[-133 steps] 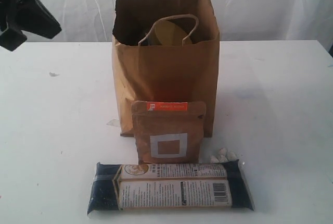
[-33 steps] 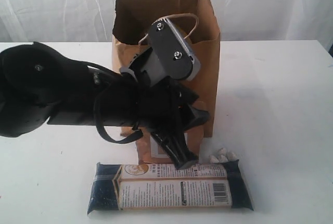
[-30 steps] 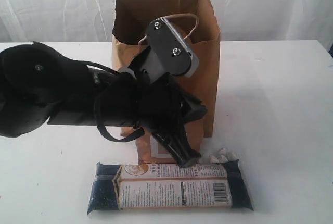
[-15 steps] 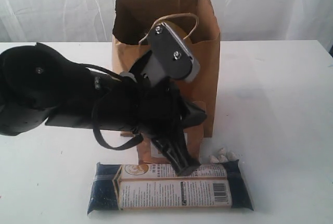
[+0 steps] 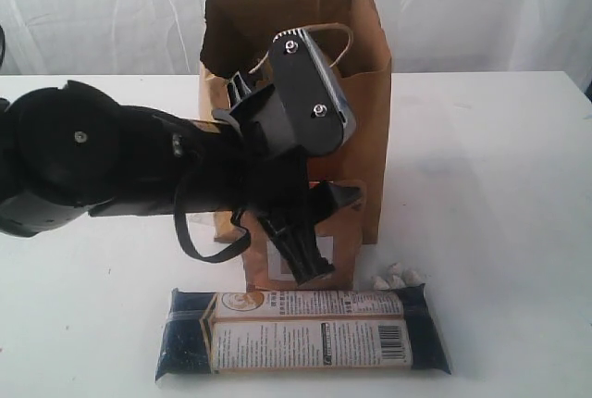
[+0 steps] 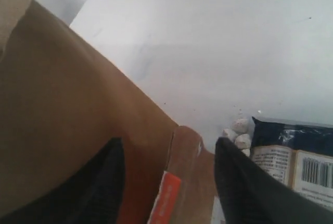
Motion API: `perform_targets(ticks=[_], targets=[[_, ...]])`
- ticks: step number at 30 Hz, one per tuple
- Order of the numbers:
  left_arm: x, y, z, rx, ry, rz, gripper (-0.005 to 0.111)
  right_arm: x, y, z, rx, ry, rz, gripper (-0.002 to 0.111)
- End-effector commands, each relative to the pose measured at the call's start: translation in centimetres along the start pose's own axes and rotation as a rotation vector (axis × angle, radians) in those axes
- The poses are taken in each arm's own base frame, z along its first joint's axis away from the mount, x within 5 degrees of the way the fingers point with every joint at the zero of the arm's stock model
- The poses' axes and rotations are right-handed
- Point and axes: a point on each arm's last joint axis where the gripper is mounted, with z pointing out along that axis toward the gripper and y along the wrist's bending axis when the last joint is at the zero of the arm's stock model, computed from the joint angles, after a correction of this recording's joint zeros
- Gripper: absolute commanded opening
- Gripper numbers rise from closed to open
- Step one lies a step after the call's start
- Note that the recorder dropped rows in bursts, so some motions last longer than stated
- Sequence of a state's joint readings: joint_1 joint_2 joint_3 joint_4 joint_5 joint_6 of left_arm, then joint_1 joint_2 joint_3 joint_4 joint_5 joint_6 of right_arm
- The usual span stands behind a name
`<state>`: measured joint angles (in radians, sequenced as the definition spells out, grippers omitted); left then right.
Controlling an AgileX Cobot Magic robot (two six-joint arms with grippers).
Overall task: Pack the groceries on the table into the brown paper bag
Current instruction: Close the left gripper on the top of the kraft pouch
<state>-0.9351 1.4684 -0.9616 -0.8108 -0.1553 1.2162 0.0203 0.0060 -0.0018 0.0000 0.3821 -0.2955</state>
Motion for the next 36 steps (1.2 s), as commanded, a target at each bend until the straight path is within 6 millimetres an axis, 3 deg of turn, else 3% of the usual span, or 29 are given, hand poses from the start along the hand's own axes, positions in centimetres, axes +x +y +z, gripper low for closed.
perform_targets(ticks=[1,5,14,25,36], targets=[[1.2,0.5,0.9,0.026,0.049,-0.025,0.056,-0.1,0.0,0.0,0.001,-0.014,0.004,0.008],[2.6,1.2,1.8,0.024,0.095,-0.052,0.056,-0.1,0.0,0.0,0.001,-0.014,0.004,0.008],[2.9,0.1,1.8,0.137,0.120,-0.065,0.055,-0.1,0.0,0.0,0.002,-0.016,0.004,0.008],[3.0,-0.5,1.7,0.211,0.139,-0.028,0.001,-0.1,0.0,0.0,0.002,-0.016,0.004,0.008],[2.3,0.5,1.1,0.111,0.099,0.009,0.000,-0.1,0.0,0.0,0.002,-0.016,0.004,0.008]])
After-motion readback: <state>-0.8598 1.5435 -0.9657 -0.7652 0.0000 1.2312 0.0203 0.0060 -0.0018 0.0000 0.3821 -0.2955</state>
